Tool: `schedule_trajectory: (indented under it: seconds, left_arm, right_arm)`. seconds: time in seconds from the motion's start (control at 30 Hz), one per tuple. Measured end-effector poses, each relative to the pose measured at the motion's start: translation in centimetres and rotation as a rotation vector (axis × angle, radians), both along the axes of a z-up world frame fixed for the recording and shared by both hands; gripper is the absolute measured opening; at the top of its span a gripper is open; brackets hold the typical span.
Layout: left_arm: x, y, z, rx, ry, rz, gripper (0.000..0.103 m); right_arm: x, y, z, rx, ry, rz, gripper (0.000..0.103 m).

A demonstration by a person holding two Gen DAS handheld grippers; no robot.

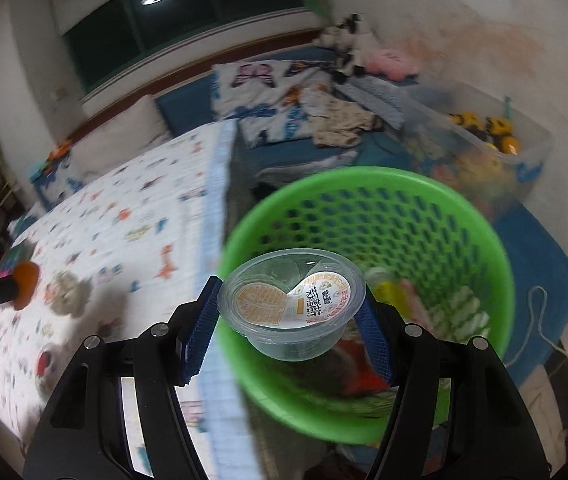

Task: Collect trash
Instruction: 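Carry the dessert cup and bread to the green basket and release both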

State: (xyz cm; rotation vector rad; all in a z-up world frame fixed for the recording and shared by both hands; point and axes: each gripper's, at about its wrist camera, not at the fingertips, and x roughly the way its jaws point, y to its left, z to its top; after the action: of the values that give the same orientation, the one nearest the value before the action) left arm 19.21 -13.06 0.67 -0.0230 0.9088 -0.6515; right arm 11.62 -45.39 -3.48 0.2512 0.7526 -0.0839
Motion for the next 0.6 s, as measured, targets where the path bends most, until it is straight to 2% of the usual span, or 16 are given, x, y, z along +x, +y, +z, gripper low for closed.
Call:
schedule_trajectory:
  seconds: [0.07, 0.2, 0.33, 0.6]
  left_arm:
    - [0.3, -1.7, 0.3, -0.008, -0.002, -0.027, 0.033]
    - [1.0, -5.1, 0.8, -0.007, -0.008, -0.075, 0.033]
    - [1.8, -8.4, 1.0, -0.004, -0.014, -0.120, 0.033]
    - [3.1, -15.4, -0.7, 0.029, 0.017, -0.197, 0.033]
  right_arm:
    - [0.0, -1.1, -0.3, 0.001, 0.013, -0.020, 0.066]
    - [-0.5, -2.6, -0.6, 0.008, 0.013, -0.050, 0.076]
    - [-1.2, -3.6, -0.6, 0.020, 0.011, -0.069, 0.078]
    - [-3.4, -4.5, -0.4, 0.022, 0.002, -0.081, 0.080]
